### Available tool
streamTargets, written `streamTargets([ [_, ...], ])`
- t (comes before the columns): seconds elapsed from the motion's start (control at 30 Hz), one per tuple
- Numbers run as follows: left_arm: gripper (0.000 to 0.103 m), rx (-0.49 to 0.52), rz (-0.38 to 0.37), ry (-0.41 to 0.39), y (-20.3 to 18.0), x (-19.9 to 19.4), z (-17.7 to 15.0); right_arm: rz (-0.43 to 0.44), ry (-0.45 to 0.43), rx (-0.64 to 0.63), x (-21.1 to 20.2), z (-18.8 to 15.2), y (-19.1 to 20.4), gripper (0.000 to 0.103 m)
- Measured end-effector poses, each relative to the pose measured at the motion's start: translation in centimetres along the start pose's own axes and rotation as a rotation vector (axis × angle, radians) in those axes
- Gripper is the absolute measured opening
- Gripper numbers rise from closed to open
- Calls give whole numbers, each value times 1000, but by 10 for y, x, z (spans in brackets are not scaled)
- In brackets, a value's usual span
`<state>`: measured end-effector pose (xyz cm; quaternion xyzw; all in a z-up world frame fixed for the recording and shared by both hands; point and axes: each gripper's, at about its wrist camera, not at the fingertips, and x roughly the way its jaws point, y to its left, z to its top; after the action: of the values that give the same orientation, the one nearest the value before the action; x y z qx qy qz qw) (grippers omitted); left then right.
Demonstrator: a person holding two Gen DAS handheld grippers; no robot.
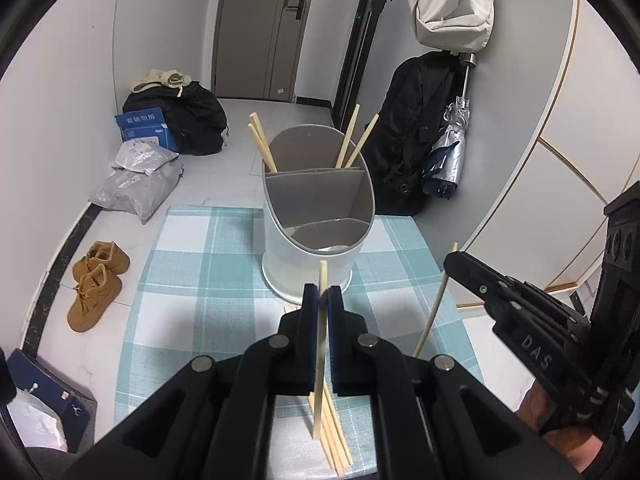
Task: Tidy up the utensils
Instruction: 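Lift both held chopsticks up over the white holder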
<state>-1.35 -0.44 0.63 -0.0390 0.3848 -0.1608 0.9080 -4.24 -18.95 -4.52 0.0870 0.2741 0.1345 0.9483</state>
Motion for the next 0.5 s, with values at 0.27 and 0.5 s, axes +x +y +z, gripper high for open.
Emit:
streamTargets([
  [0.27, 1, 37, -5, 23, -3, -4, 3, 12, -31, 12, -6, 4, 0, 3],
  [0.5, 1, 8, -56, 32, -3, -7, 15, 47, -35, 49, -3, 12, -2, 3],
])
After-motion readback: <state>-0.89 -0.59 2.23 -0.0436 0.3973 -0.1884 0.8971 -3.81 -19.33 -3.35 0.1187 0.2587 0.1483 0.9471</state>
